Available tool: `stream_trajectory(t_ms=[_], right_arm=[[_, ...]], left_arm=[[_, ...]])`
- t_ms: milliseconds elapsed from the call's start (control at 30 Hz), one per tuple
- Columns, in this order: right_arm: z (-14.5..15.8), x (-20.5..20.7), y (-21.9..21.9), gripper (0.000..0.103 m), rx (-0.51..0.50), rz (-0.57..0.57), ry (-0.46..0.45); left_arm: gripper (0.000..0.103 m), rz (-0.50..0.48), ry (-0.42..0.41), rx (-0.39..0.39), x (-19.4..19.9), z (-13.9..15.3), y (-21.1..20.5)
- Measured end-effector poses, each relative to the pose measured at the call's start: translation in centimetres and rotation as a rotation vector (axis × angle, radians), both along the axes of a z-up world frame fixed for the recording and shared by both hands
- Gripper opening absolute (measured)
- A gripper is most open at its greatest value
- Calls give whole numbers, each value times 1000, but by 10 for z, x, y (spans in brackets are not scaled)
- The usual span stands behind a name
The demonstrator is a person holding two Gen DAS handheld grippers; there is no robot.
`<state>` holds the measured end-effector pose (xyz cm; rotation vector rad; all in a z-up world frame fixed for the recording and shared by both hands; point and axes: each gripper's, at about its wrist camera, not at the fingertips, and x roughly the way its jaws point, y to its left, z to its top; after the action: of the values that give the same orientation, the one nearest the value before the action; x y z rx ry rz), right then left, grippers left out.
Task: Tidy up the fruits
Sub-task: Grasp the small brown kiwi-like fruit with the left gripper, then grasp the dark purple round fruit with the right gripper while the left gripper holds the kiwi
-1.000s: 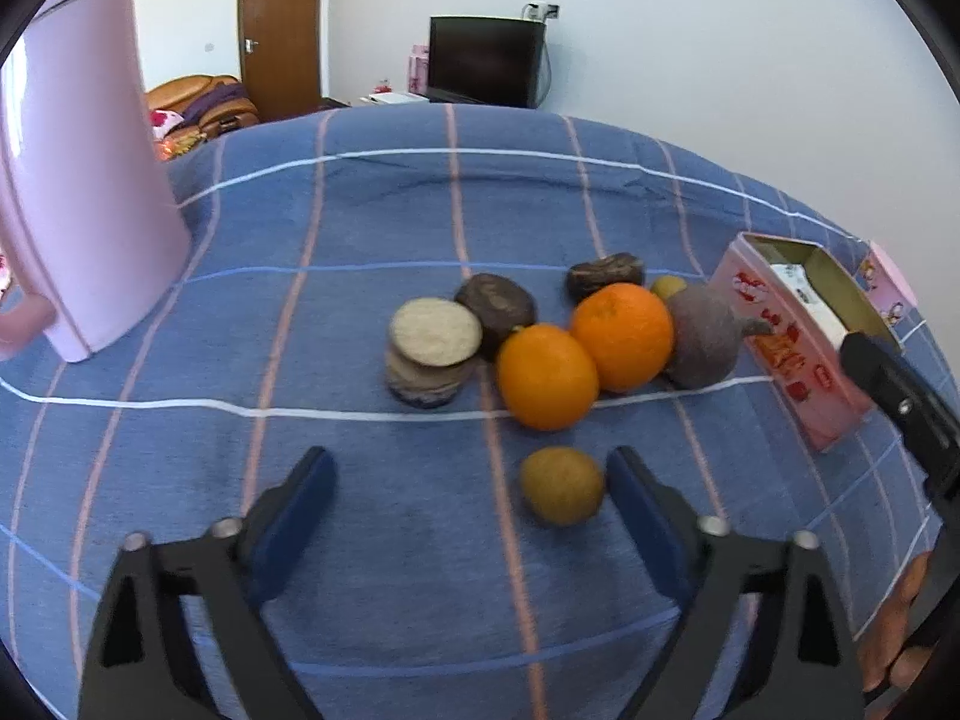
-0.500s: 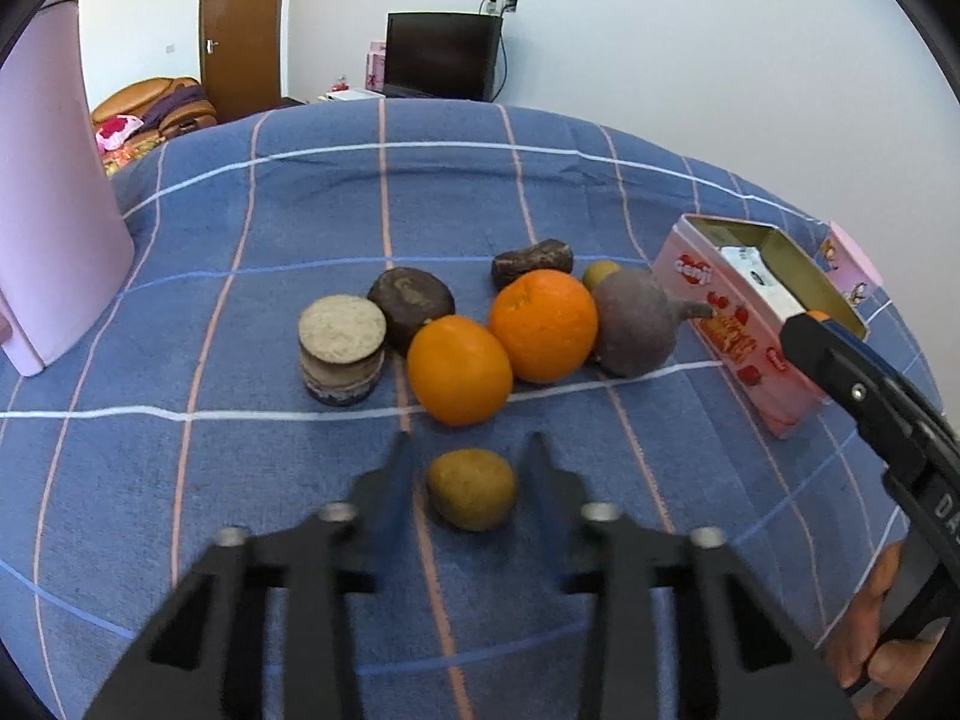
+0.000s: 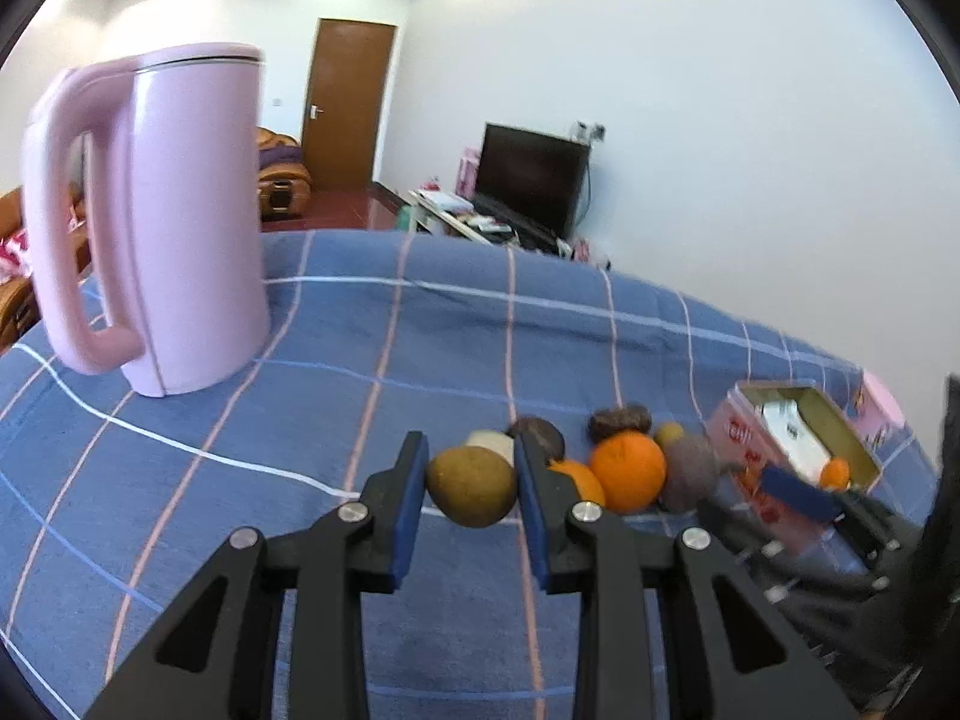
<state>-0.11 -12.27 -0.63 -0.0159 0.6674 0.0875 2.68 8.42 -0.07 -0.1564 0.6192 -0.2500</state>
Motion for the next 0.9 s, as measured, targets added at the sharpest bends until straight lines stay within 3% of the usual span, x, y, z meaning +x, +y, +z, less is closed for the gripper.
stream_trajectory(t_ms=[333,700,900], right_arm=[[-6,26,14,67,-208,5,20],[-11,37,-6,67,-201,-5,72],[-11,39,2,67,-271,2,44]], left_arm=[[31,-8,-32,-95,-4,9,8],[31,-9,-27,-142,-5,10,15],[31,-13,-20,-146,-5,10,15]])
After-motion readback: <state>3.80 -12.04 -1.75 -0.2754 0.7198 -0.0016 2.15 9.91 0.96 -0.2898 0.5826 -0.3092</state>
